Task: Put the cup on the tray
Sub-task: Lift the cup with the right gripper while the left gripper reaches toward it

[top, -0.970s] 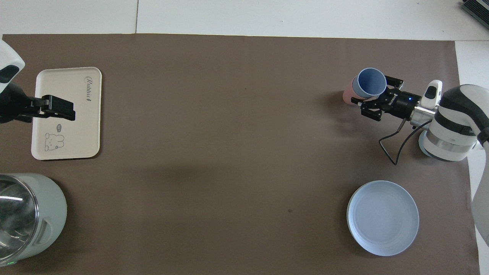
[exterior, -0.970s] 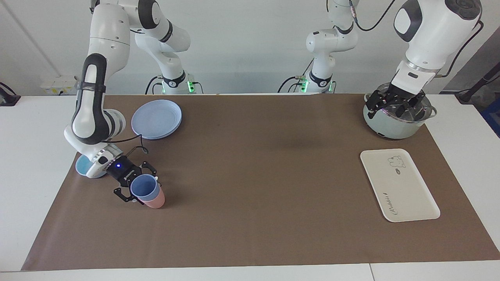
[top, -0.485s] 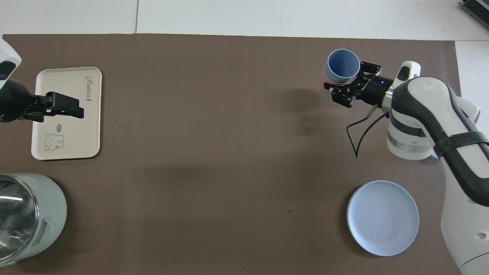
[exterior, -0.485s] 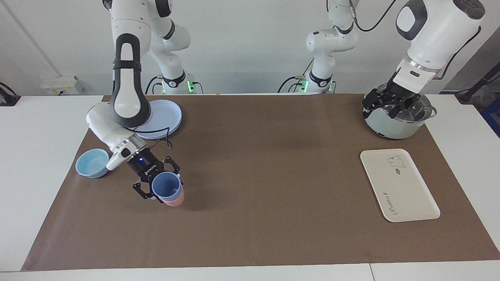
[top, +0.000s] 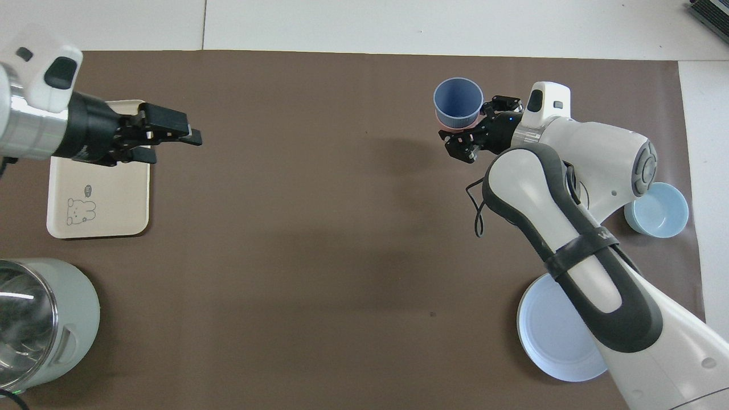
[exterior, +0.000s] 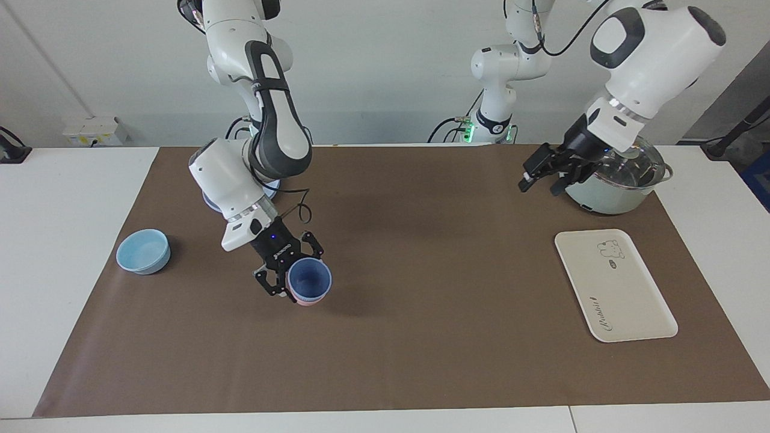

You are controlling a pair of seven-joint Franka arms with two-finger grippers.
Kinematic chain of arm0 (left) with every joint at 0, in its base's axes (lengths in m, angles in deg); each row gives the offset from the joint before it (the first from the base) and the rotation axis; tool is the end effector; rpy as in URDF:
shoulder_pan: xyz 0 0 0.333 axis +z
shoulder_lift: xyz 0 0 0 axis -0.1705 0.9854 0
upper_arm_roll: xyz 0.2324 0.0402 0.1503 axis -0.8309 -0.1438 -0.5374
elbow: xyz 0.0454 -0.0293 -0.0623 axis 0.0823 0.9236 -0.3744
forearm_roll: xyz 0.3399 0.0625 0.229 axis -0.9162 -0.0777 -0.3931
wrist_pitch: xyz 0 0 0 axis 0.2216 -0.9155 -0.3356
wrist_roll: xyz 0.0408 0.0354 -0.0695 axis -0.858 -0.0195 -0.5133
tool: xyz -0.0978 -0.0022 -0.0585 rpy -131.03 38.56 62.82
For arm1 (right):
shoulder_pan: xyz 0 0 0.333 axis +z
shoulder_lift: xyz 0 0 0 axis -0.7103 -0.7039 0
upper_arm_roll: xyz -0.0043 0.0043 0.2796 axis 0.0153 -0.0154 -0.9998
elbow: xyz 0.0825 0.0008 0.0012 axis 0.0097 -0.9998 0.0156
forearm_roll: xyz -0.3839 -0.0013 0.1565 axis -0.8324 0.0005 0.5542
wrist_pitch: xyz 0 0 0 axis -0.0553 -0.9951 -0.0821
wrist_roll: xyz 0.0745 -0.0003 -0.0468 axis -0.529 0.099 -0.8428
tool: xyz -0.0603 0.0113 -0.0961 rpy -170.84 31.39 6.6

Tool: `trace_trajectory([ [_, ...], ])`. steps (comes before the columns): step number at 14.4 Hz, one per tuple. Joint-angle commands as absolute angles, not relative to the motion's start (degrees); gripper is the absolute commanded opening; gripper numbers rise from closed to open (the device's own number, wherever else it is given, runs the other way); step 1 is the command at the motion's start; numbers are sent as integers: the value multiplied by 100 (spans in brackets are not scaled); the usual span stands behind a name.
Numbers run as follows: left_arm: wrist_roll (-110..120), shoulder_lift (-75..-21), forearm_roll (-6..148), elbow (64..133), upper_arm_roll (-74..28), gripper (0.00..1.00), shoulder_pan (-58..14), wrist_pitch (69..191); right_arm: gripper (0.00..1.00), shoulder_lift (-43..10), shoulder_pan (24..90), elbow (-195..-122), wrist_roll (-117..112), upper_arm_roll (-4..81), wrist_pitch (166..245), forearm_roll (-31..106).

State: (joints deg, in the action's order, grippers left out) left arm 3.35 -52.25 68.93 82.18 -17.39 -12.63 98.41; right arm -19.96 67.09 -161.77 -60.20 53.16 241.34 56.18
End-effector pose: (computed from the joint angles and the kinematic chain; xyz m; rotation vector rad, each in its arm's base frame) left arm 0.6076 -0.1574 0.5401 2.6888 0.2455 0.0651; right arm 0.6562 0.1539 0.3411 -2.5399 -0.9834 -0.9129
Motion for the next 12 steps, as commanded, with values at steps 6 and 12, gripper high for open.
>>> trace_trajectory([
  [6, -1634, -4063, 7427, 7668, -1783, 85, -2721, 11854, 0, -1917, 7619, -16059, -3180, 5365, 24360, 3295],
  [12, -1705, -3210, 6998, 7149, -1801, 79, -3407, 12453, 0, -1909, 7805, -16067, -2475, 5365, 24316, 2283],
])
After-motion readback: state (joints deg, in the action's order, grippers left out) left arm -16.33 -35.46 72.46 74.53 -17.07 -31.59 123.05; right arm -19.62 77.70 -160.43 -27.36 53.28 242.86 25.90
